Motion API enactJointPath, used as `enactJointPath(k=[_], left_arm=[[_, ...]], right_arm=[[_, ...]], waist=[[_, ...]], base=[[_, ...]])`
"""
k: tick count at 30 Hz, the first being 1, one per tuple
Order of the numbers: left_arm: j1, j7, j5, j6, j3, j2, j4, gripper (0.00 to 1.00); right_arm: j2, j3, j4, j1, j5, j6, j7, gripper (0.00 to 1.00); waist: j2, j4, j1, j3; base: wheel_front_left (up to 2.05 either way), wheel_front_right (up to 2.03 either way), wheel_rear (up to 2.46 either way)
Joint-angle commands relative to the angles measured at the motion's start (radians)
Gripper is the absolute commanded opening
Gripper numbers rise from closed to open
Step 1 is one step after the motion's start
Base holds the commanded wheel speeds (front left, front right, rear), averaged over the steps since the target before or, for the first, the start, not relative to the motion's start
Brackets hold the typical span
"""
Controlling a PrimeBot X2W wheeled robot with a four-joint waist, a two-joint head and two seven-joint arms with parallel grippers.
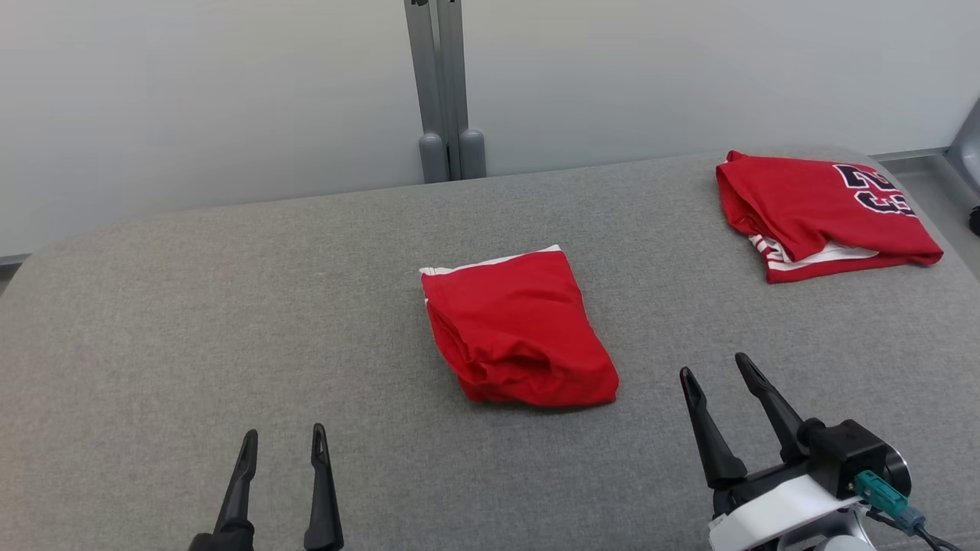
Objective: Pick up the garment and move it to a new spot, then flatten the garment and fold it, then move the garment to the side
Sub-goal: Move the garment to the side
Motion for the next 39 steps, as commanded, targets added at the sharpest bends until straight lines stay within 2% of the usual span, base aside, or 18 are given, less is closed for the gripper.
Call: enactJointPath(k=[1,33,39], left_arm=[[0.008,0.000,0.006,0.001,-0.003,0.002,0.000,1.00],[0.008,0.000,-0.008,0.004,-0.006,0.002,0.018,1.00],[-0.017,0.000,0.001,-0.004,-0.013,0.002,0.019,1.00]], right_arm=[[0.005,-0.004,0.000,0.007,-0.006,-0.001,-0.004,1.00],[0.019,-0.012,0.007,0.014,-0.007,-0.001,-0.004,1.00],[0.029,-0.006,0.021,-0.026,0.014,-0.001,-0.004,1.00]], waist=[[-0.0001,0.000,0.0000,0.001],[-0.0001,0.012,0.0000,0.015],[-0.0001,0.025,0.0000,0.043]], base=[[0.00,0.00,0.00],[0.00,0.00,0.00],[0.00,0.00,0.00]])
